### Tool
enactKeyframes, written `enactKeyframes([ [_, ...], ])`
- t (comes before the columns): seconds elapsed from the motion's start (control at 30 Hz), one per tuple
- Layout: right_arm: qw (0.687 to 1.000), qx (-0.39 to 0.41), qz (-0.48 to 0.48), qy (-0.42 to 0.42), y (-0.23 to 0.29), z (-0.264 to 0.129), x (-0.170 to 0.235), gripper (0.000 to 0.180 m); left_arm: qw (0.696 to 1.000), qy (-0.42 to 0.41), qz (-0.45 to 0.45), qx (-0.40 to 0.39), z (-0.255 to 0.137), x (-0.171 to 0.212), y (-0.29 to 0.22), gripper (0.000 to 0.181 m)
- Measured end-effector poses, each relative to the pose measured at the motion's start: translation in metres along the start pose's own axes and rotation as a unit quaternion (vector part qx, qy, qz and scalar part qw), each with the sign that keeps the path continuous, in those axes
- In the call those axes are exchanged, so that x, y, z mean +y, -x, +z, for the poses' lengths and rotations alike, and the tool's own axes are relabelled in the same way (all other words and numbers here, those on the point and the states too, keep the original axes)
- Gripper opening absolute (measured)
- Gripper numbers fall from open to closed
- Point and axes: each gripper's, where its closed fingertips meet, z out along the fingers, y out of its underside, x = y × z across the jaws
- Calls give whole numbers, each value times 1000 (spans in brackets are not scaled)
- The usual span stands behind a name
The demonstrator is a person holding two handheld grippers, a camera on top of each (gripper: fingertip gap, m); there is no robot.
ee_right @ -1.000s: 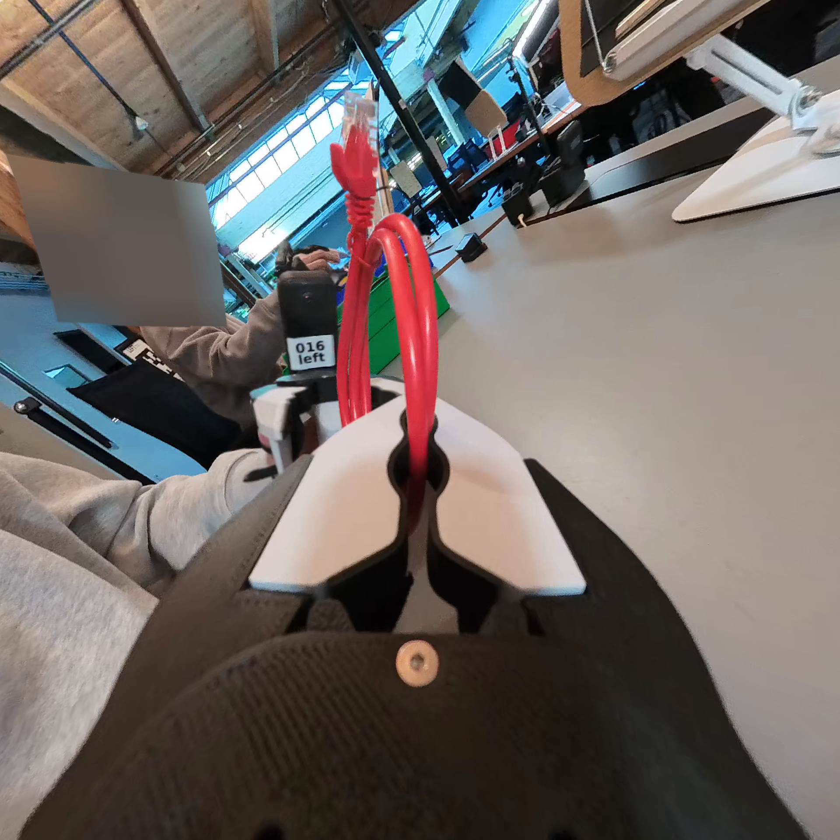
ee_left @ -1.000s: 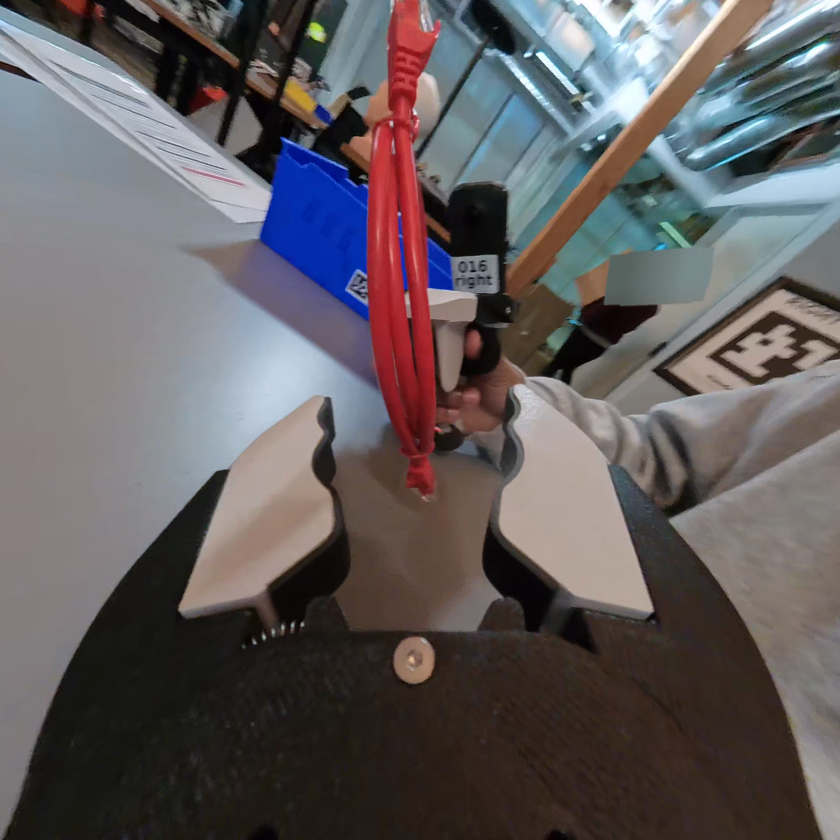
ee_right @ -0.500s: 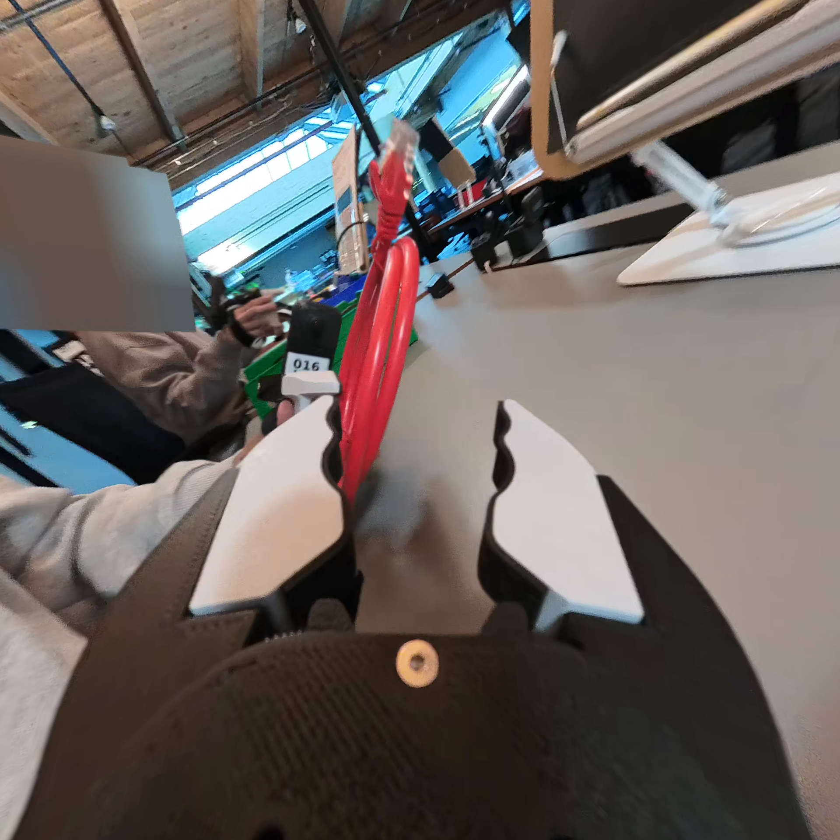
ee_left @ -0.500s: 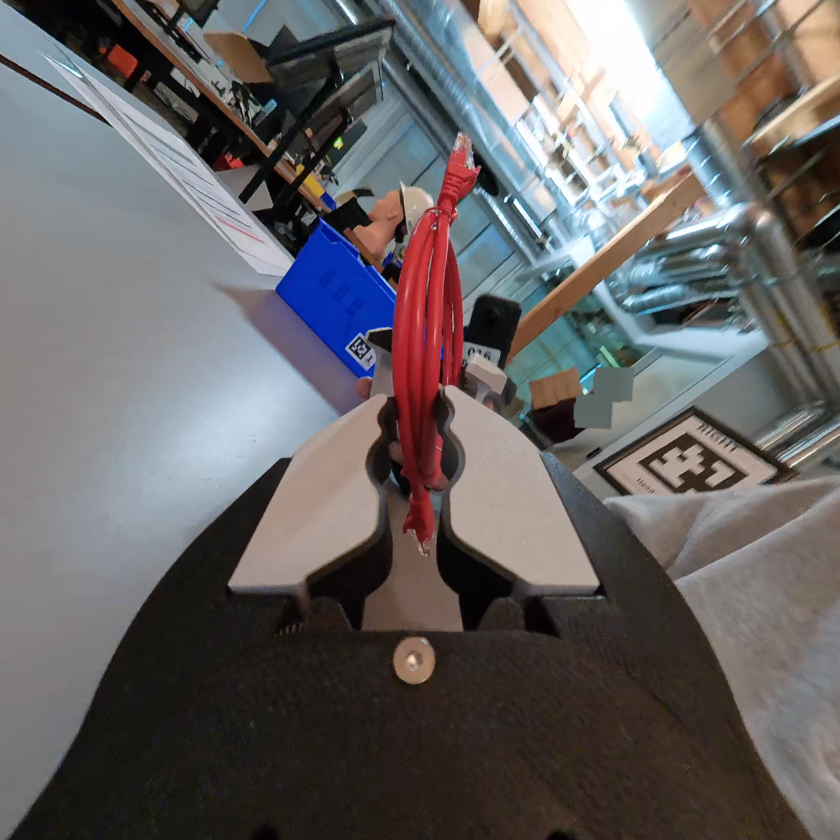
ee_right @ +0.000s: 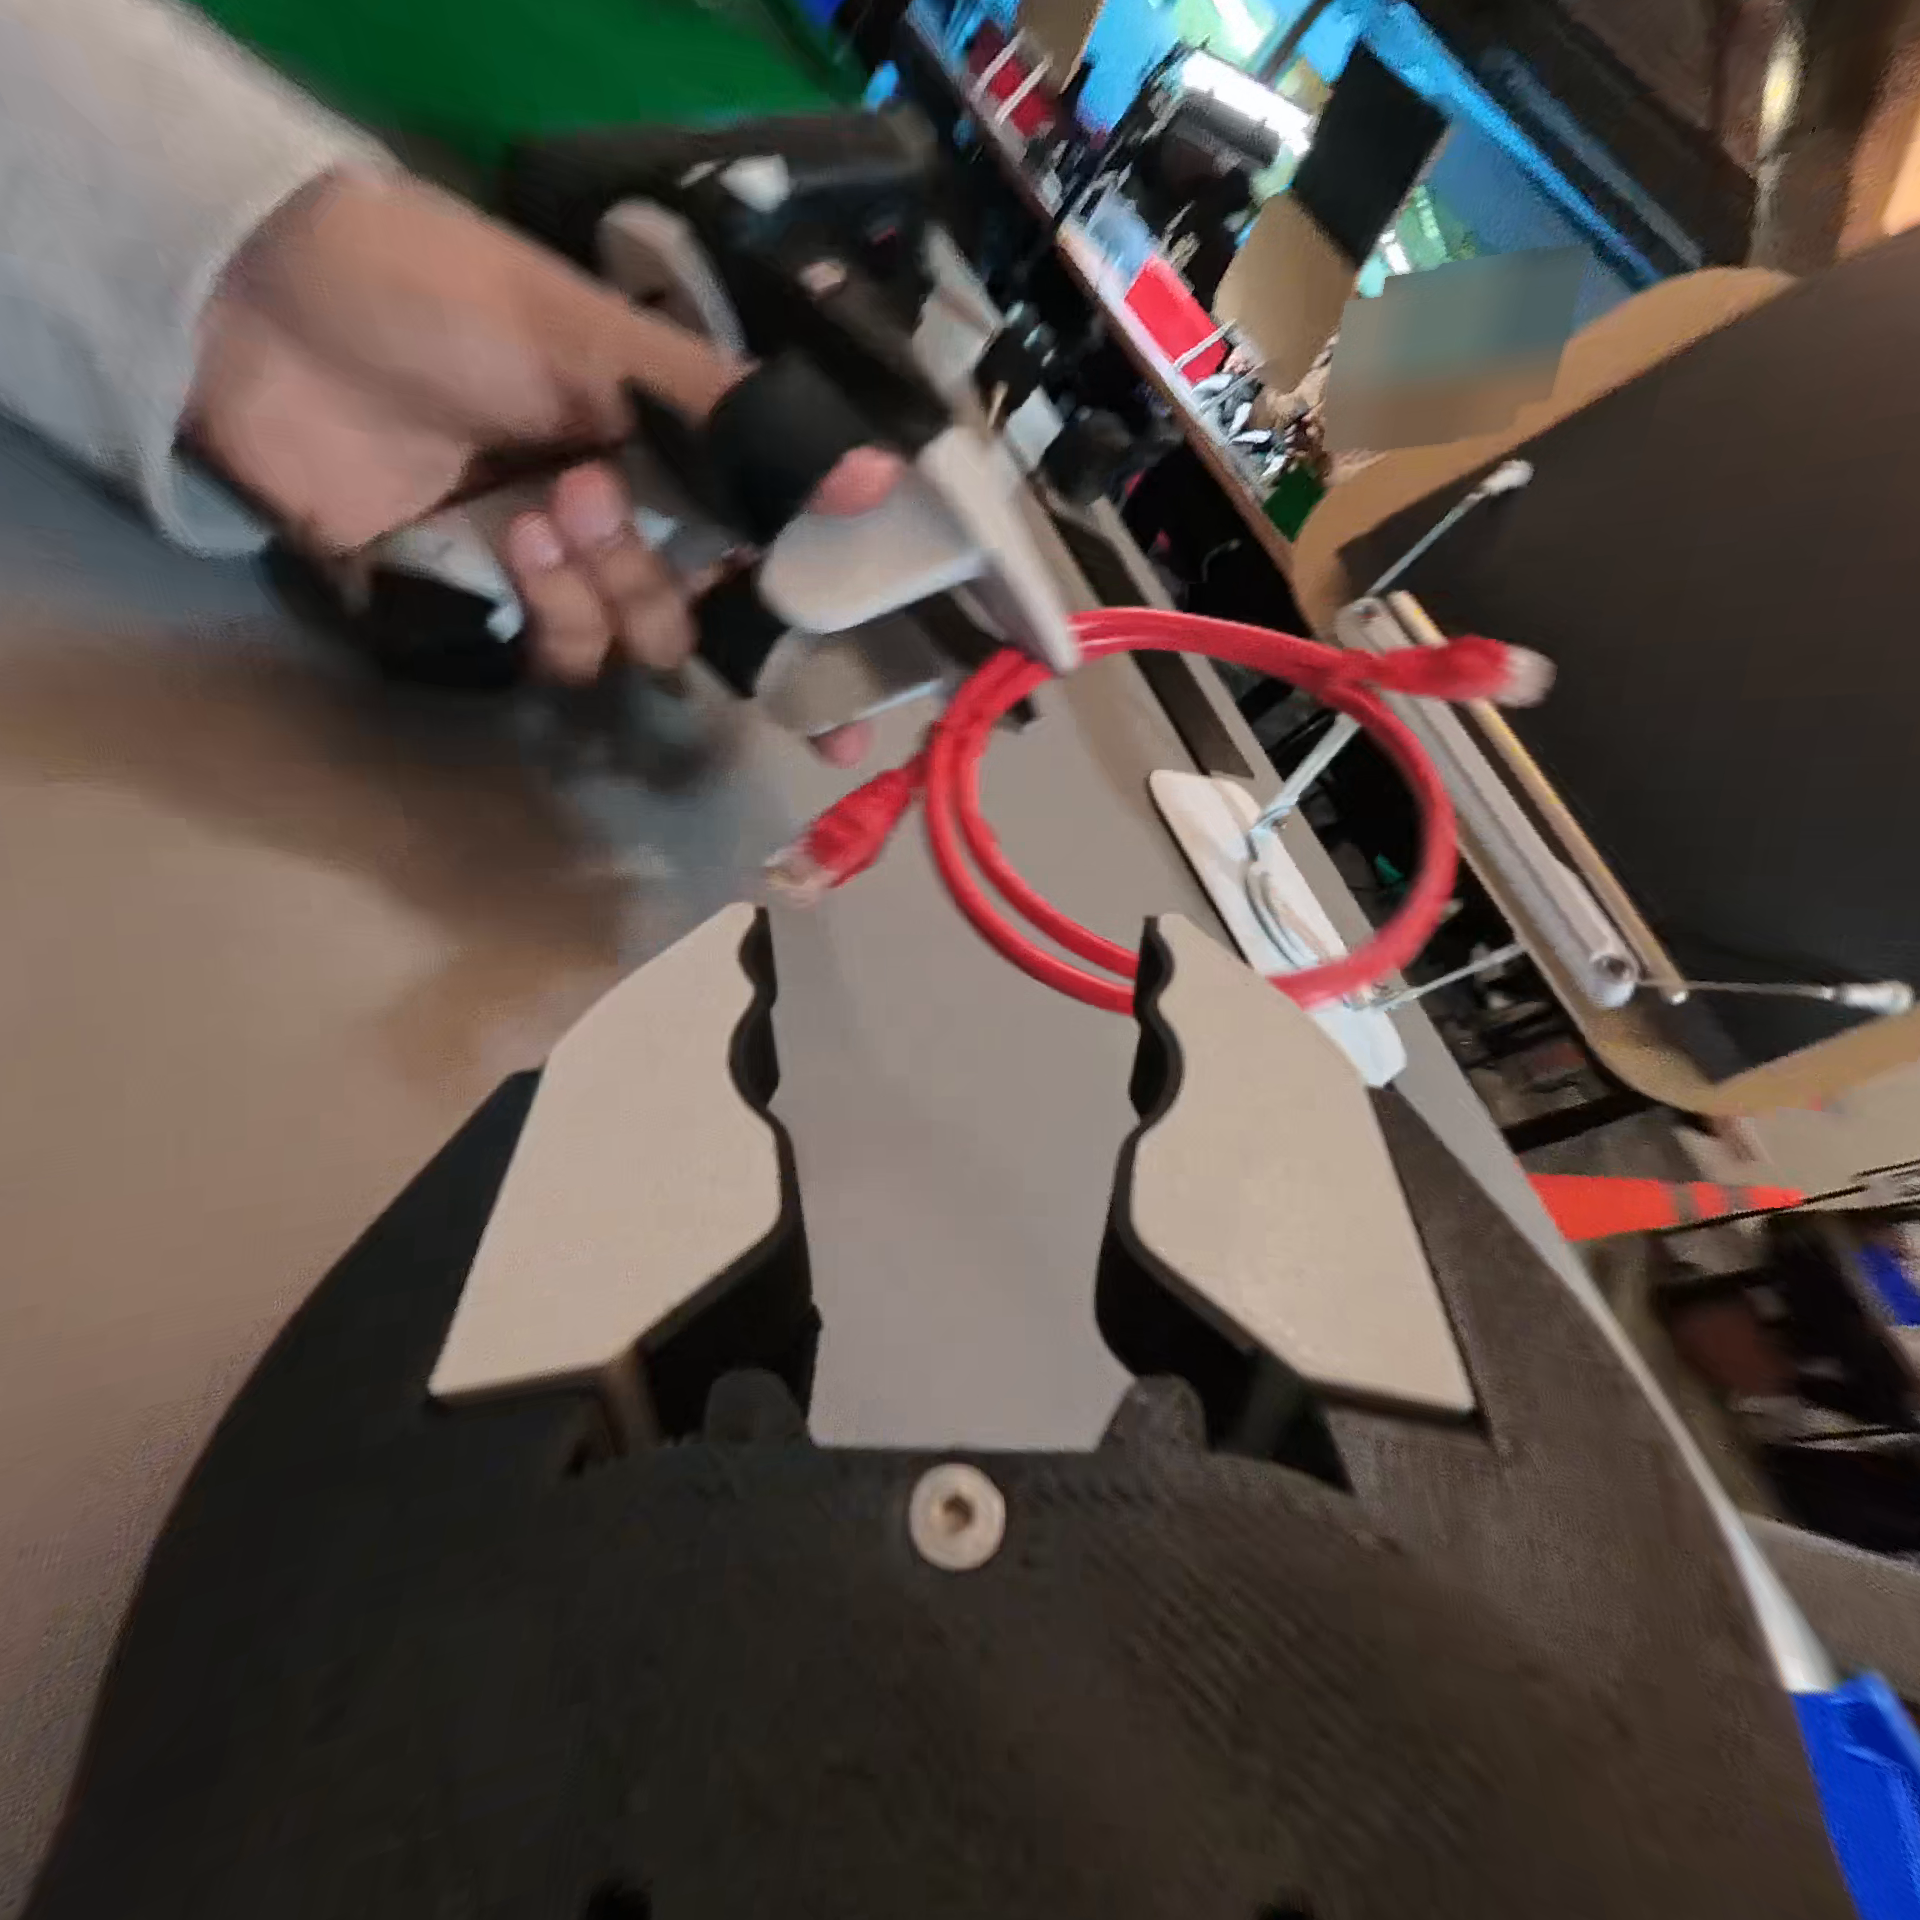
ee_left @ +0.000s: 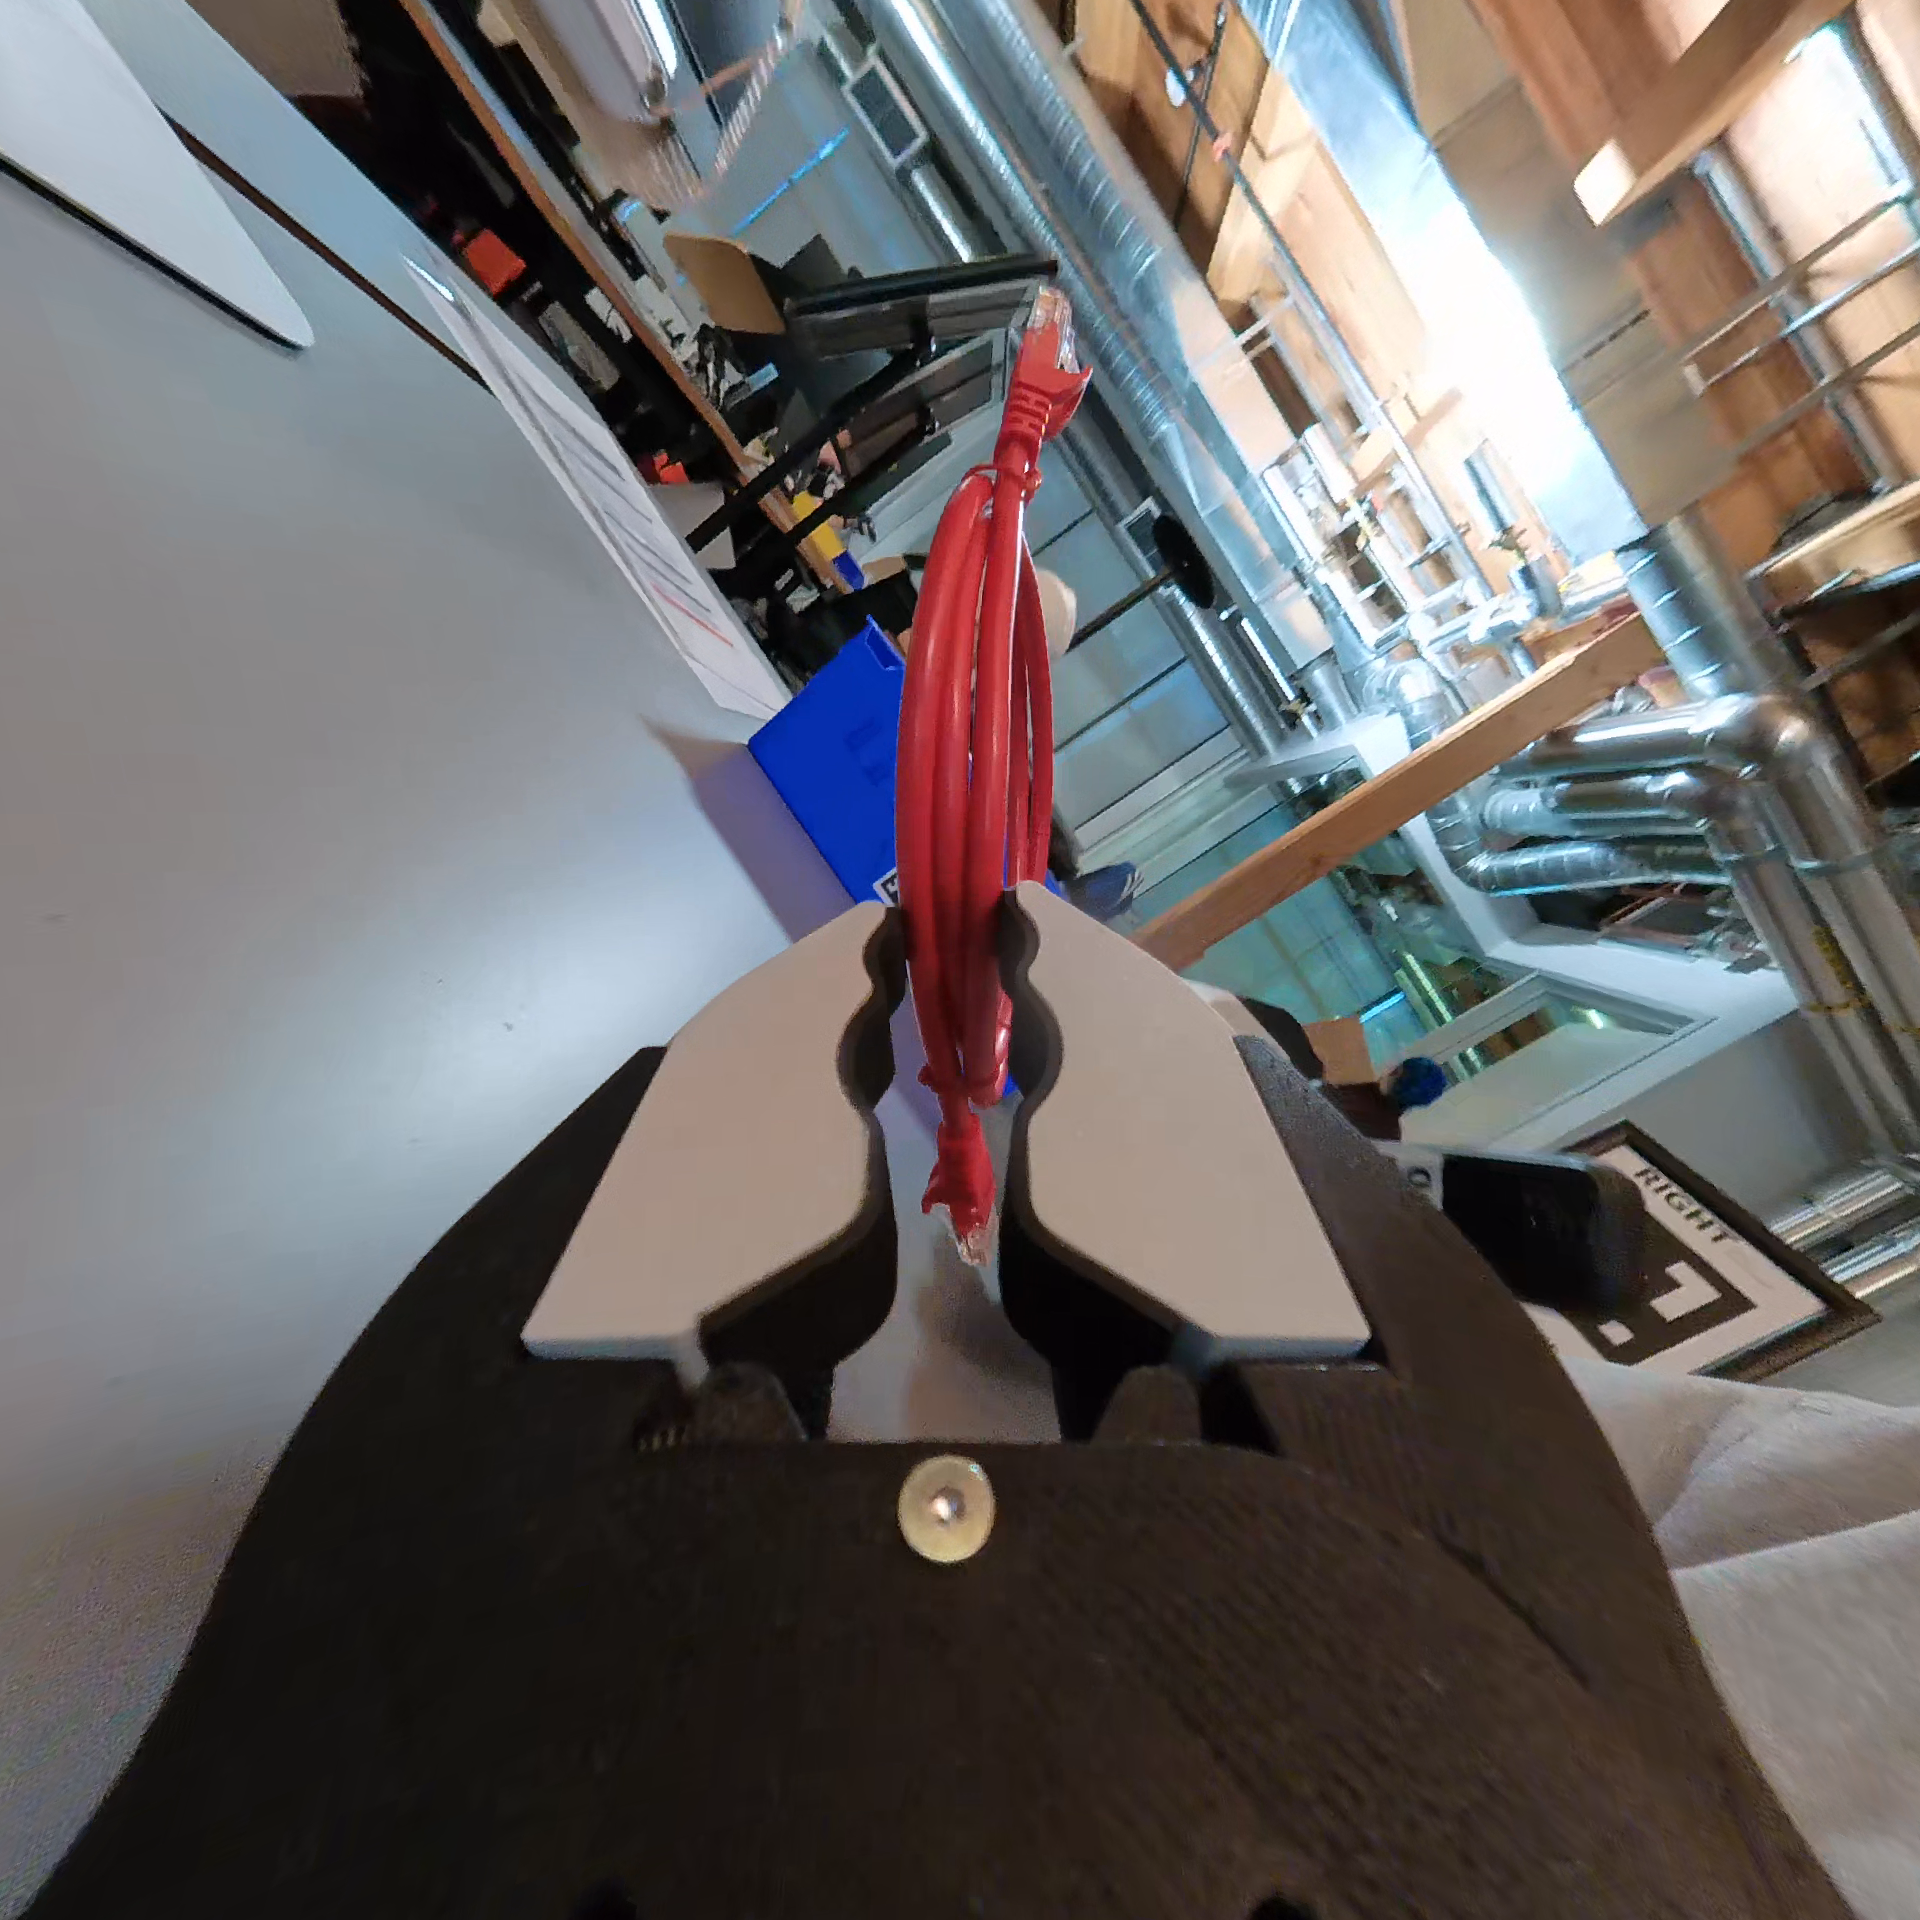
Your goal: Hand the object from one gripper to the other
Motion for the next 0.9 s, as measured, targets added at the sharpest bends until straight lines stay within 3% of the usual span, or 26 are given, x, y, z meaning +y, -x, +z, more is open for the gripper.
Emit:
enactKeyframes([
  [0.13, 997, 13, -55, 58, 8, 3, 12, 71, 999, 33, 26, -3, 13, 13, -8, 18],
  [0.43, 985, -5, -132, 112, 13, 13, 37, 56, 989, 93, 107, -32, 14, 34, -9, 18],
  [0.47, 981, -10, -148, 122, 17, 16, 39, 51, 988, 99, 117, -36, 12, 36, -9, 19],
  [0.53, 974, -14, -182, 132, 23, 21, 39, 17, 986, 101, 127, -32, 10, 37, -11, 18],
  [0.6, 970, -11, -203, 131, 26, 23, 34, 13, 986, 93, 136, -19, 9, 34, -16, 18],
  [0.7, 979, -7, -177, 102, 23, 22, 19, 13, 990, 53, 126, 38, 5, 24, -34, 21],
  [0.9, 1000, -3, -22, 13, 6, 12, -6, 13, 993, -26, 83, 76, -5, -2, -40, 63],
])
